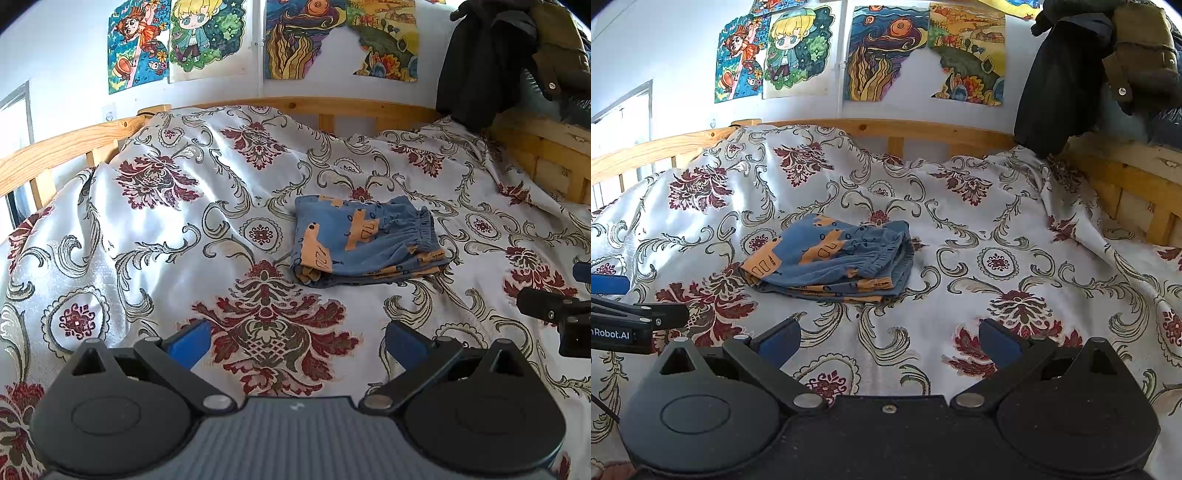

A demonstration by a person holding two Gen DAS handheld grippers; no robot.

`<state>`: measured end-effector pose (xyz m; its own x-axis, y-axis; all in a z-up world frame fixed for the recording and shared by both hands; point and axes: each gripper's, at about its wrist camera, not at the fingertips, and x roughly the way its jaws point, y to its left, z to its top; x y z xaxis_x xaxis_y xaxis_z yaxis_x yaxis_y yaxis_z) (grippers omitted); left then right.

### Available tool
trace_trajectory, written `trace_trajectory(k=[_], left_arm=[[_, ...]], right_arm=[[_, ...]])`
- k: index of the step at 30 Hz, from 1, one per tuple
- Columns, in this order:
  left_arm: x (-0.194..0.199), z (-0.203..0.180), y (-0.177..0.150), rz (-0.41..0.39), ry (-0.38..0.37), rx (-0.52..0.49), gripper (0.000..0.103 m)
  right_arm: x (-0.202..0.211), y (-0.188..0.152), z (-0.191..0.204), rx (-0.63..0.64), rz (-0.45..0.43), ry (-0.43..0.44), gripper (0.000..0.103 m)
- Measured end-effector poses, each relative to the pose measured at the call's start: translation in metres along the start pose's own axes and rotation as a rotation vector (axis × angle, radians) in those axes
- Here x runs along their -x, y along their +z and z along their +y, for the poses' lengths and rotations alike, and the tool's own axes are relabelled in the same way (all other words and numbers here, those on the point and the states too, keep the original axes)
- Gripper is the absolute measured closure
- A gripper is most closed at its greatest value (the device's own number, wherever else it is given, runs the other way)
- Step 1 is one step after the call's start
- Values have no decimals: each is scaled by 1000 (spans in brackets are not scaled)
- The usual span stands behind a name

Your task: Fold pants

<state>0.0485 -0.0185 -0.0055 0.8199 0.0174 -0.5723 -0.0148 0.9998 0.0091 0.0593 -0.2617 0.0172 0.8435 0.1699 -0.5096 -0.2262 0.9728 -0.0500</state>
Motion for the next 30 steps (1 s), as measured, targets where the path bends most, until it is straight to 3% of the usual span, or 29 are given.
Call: trace_trajectory(k=[9, 13, 30], left_arm=[[7, -1, 2, -34, 22, 7, 0], [9, -1, 5, -38, -8, 6, 0], [10, -4, 6, -36, -9, -21, 0]], right_arm=[[0, 0, 0, 0, 1, 0, 1], [0, 0, 0, 0, 0, 1, 1], [0, -1, 1, 1, 4, 0, 1]])
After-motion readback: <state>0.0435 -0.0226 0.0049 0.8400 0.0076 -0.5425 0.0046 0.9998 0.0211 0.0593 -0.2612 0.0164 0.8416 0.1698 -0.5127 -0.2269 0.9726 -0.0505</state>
